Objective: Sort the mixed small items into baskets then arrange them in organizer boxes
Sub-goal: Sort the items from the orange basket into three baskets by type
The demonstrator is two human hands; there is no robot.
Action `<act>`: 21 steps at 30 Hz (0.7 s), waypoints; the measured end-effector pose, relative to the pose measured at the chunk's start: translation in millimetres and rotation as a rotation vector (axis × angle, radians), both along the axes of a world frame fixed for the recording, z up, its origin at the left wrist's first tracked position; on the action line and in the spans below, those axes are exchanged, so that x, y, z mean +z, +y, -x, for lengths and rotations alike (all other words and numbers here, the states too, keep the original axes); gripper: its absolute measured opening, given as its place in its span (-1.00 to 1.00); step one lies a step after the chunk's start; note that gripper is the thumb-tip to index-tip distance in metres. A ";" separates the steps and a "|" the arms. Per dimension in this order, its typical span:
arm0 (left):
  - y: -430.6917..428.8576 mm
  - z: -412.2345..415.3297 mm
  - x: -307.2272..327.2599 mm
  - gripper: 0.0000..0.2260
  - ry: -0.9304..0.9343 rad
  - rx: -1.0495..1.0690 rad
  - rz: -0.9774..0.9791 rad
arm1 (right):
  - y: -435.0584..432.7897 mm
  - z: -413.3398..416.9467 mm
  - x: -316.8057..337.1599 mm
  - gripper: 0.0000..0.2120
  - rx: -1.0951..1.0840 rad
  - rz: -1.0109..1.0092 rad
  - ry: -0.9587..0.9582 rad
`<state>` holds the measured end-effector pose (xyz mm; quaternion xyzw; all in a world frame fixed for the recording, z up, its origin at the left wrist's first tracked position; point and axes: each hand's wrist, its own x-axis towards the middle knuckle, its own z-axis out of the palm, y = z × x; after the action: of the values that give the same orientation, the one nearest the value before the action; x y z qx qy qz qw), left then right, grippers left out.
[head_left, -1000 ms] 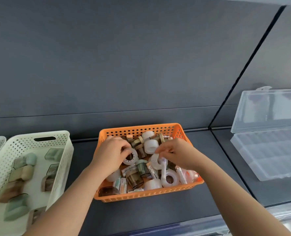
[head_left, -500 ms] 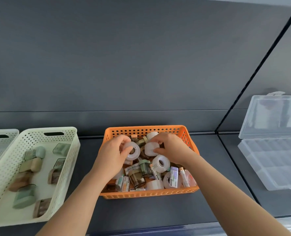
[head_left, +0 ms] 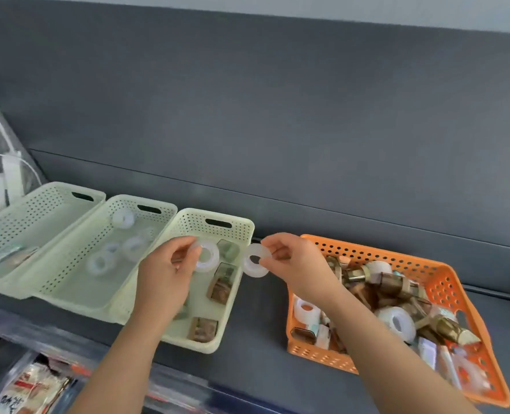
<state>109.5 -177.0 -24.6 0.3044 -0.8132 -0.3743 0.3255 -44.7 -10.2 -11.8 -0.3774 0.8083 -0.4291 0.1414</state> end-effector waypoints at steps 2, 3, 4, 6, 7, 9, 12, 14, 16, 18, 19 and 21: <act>-37.8 -24.6 1.4 -0.84 -0.032 0.072 0.033 | -36.0 -14.6 0.5 -0.78 0.020 0.035 -0.037; -57.2 -36.0 1.7 -0.83 -0.052 0.100 0.040 | -54.1 -21.4 0.7 -0.80 0.023 0.053 -0.064; -78.2 -46.9 0.4 -0.83 -0.078 0.119 0.045 | -71.7 -28.2 1.5 -0.81 0.027 0.068 -0.089; -117.8 -63.9 -1.8 -0.86 -0.143 0.125 0.059 | -106.4 -40.8 1.9 -0.81 0.029 0.077 -0.131; -138.6 -72.3 -3.7 -0.87 -0.190 0.112 0.069 | -125.4 -47.4 1.7 -0.81 0.025 0.070 -0.144; -165.4 -79.5 -8.2 -0.91 -0.286 0.053 0.055 | -151.6 -55.8 1.0 -0.81 0.014 0.045 -0.143; -198.2 -90.4 -17.8 -0.95 -0.426 -0.072 -0.004 | -191.3 -70.5 -3.7 -0.84 0.018 -0.004 -0.142; -213.0 -94.5 -23.5 -0.91 -0.472 -0.131 -0.030 | -211.6 -79.4 -8.5 -0.85 0.031 -0.064 -0.096; -222.6 -97.0 -26.5 -0.91 -0.489 -0.176 -0.058 | -227.2 -86.4 -13.3 -0.85 0.049 -0.127 -0.044; -229.9 -98.5 -29.5 -0.94 -0.522 -0.217 -0.053 | -237.4 -93.3 -16.2 -0.84 0.094 -0.210 0.018; -233.0 -99.2 -31.6 -0.94 -0.533 -0.236 -0.054 | -240.8 -96.7 -16.9 -0.83 0.120 -0.256 0.051; -237.0 -100.8 -34.8 -0.92 -0.539 -0.275 -0.060 | -247.4 -102.5 -18.1 -0.81 0.165 -0.350 0.130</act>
<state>210.2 -414.0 -59.3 0.2895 -0.8923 -0.3446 0.0352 57.8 -257.6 -29.9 -0.4390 0.8443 -0.2438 0.1872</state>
